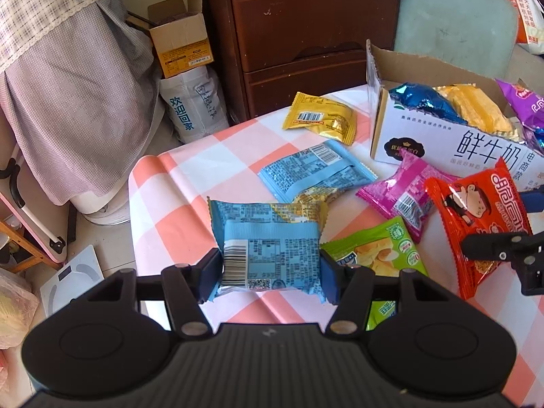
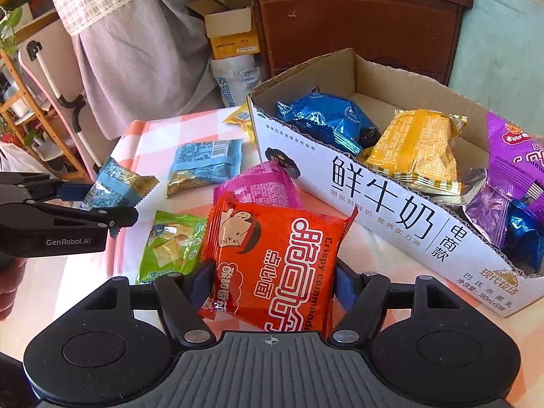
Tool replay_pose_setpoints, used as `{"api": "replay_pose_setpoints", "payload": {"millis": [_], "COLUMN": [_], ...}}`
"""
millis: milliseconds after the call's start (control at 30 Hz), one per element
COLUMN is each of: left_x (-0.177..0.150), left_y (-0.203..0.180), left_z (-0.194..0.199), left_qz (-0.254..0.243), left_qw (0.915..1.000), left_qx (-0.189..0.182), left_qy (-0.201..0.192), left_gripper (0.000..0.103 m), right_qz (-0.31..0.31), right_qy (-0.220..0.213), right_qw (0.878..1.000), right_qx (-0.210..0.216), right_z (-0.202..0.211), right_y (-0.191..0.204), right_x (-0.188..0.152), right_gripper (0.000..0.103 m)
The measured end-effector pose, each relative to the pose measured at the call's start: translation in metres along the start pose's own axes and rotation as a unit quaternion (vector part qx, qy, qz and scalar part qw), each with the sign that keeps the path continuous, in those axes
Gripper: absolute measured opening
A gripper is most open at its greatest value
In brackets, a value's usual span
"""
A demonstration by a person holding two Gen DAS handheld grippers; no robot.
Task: Organize snacks
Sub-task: 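Lift both packs and carry them over the cardboard box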
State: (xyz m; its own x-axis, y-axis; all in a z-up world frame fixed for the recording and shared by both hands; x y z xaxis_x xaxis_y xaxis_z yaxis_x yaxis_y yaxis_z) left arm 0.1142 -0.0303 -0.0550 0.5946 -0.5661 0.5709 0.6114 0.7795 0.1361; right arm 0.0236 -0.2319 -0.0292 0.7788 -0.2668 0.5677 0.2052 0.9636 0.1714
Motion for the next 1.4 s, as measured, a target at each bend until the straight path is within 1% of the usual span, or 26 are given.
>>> {"api": "replay_pose_setpoints", "payload": {"millis": [500, 833, 900, 1100, 1400], "left_x": [0.022, 0.052, 0.059, 0.078, 0.1], "left_y": [-0.015, -0.026, -0.03, -0.049, -0.082], "left_z": [0.019, 0.034, 0.038, 0.048, 0.049], "left_qz": [-0.01, -0.005, -0.003, 0.002, -0.004], "left_qw": [0.9992, 0.9973, 0.9967, 0.995, 0.9928], "left_qx": [0.008, 0.011, 0.01, -0.009, -0.028], "left_qy": [-0.037, -0.072, -0.08, -0.099, -0.116], "left_gripper": [0.058, 0.058, 0.058, 0.058, 0.058], "right_qz": [-0.003, -0.015, -0.019, -0.042, -0.101], "right_qy": [-0.036, -0.077, -0.09, -0.127, -0.181], "right_qw": [0.999, 0.997, 0.996, 0.991, 0.978], "right_qx": [0.004, 0.003, 0.002, -0.009, -0.035], "right_z": [0.021, 0.046, 0.054, 0.075, 0.105], "right_y": [-0.005, -0.02, -0.024, -0.046, -0.091], "right_x": [0.014, 0.033, 0.038, 0.052, 0.07], "right_gripper": [0.071, 0.071, 0.071, 0.071, 0.071]}}
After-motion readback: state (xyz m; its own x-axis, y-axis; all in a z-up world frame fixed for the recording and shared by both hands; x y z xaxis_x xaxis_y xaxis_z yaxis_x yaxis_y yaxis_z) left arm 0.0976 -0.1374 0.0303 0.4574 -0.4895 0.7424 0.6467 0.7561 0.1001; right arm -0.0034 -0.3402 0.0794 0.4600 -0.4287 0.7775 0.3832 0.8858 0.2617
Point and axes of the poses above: each gripper's, at about its wrist camera, not at the fingertips, and z roughly against the way its jaws point, y to its left, x to its top, the point moved 9 cm from there along -z, roughly the way its jaws point, and after that the axes turned 3 degrees about x, right-handed, at the moved point
